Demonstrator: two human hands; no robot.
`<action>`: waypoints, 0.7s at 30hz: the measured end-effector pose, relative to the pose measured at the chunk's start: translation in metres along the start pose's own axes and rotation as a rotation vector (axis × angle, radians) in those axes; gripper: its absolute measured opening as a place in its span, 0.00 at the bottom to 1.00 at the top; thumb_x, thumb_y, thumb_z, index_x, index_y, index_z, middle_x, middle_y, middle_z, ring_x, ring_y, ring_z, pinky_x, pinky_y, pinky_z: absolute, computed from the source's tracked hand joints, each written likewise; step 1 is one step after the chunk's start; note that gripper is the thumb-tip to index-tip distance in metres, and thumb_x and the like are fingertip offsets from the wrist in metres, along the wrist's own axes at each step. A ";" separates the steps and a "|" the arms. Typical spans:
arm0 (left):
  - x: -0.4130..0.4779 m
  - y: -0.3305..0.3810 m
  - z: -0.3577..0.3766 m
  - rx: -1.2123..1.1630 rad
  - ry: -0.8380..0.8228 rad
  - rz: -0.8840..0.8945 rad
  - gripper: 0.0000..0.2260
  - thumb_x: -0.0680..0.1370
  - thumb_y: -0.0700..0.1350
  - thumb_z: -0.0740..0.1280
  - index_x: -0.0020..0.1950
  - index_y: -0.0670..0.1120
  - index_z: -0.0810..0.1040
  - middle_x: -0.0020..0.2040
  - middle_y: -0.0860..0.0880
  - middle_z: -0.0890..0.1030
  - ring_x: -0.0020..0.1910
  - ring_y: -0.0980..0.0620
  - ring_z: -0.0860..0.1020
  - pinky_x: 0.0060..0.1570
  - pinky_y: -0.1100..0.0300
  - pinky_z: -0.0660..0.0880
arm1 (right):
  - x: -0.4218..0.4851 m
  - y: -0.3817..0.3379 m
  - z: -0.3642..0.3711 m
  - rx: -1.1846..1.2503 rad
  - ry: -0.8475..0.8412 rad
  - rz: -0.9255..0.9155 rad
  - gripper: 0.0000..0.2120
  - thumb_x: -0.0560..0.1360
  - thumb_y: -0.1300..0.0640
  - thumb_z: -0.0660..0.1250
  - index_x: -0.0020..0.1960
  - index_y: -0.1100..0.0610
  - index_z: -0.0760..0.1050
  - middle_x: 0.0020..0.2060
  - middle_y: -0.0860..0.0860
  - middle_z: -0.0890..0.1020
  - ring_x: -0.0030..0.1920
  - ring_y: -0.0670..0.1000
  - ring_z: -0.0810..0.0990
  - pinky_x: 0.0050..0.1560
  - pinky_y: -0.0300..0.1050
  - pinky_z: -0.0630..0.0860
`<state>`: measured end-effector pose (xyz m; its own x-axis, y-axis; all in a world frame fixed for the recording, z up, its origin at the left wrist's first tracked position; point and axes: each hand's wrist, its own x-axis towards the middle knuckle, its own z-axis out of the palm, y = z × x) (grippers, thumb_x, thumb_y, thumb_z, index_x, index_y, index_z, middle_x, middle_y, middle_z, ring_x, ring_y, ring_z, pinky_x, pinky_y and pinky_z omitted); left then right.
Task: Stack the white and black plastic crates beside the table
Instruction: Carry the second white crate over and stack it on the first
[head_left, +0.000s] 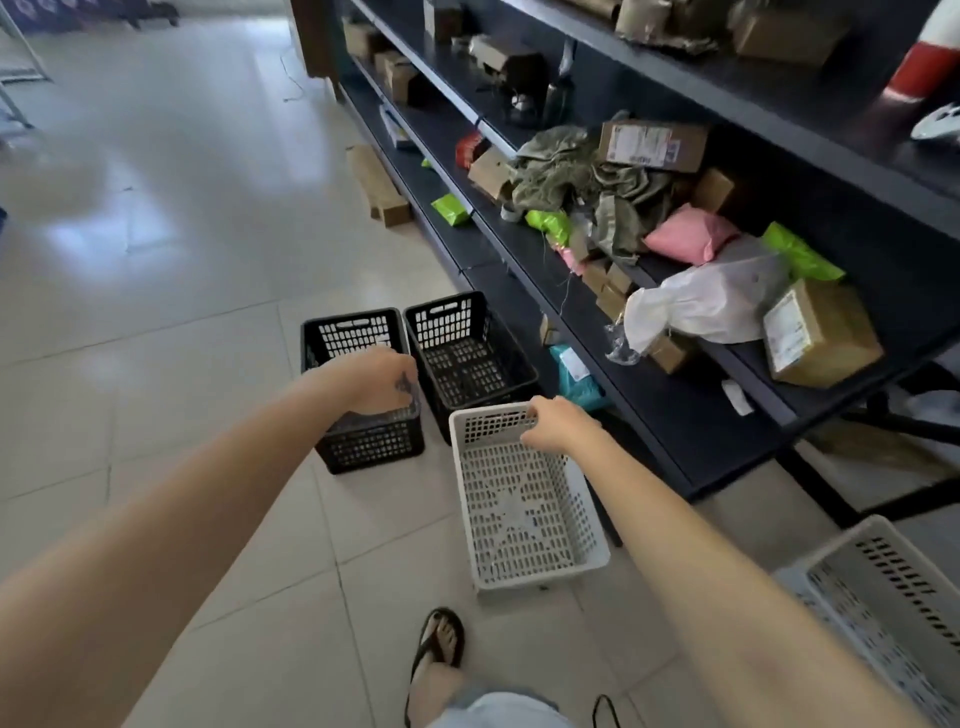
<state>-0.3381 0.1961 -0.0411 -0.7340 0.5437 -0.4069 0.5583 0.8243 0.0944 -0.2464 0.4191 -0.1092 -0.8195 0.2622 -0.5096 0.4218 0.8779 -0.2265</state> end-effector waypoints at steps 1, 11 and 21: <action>0.014 -0.009 -0.007 0.018 -0.012 0.009 0.17 0.78 0.47 0.63 0.66 0.46 0.74 0.63 0.45 0.77 0.62 0.43 0.75 0.61 0.51 0.73 | 0.012 -0.006 -0.003 0.017 0.000 0.008 0.22 0.72 0.50 0.63 0.65 0.51 0.69 0.61 0.54 0.72 0.61 0.59 0.73 0.59 0.57 0.74; 0.169 -0.042 -0.040 0.219 -0.182 0.257 0.18 0.79 0.48 0.62 0.68 0.45 0.72 0.64 0.45 0.77 0.62 0.43 0.75 0.60 0.55 0.71 | 0.079 -0.010 -0.023 0.246 0.017 0.220 0.20 0.73 0.50 0.64 0.63 0.52 0.70 0.60 0.55 0.75 0.59 0.58 0.76 0.58 0.56 0.75; 0.320 0.000 -0.053 0.399 -0.291 0.767 0.17 0.79 0.45 0.63 0.66 0.43 0.74 0.62 0.43 0.79 0.62 0.43 0.76 0.61 0.55 0.70 | 0.102 0.002 0.000 0.630 0.105 0.743 0.24 0.75 0.51 0.66 0.68 0.57 0.67 0.64 0.58 0.73 0.60 0.59 0.75 0.60 0.53 0.74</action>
<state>-0.5935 0.3783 -0.1233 -0.0104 0.8144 -0.5802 0.9851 0.1081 0.1341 -0.3291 0.4480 -0.1613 -0.2790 0.7227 -0.6323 0.9493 0.1082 -0.2951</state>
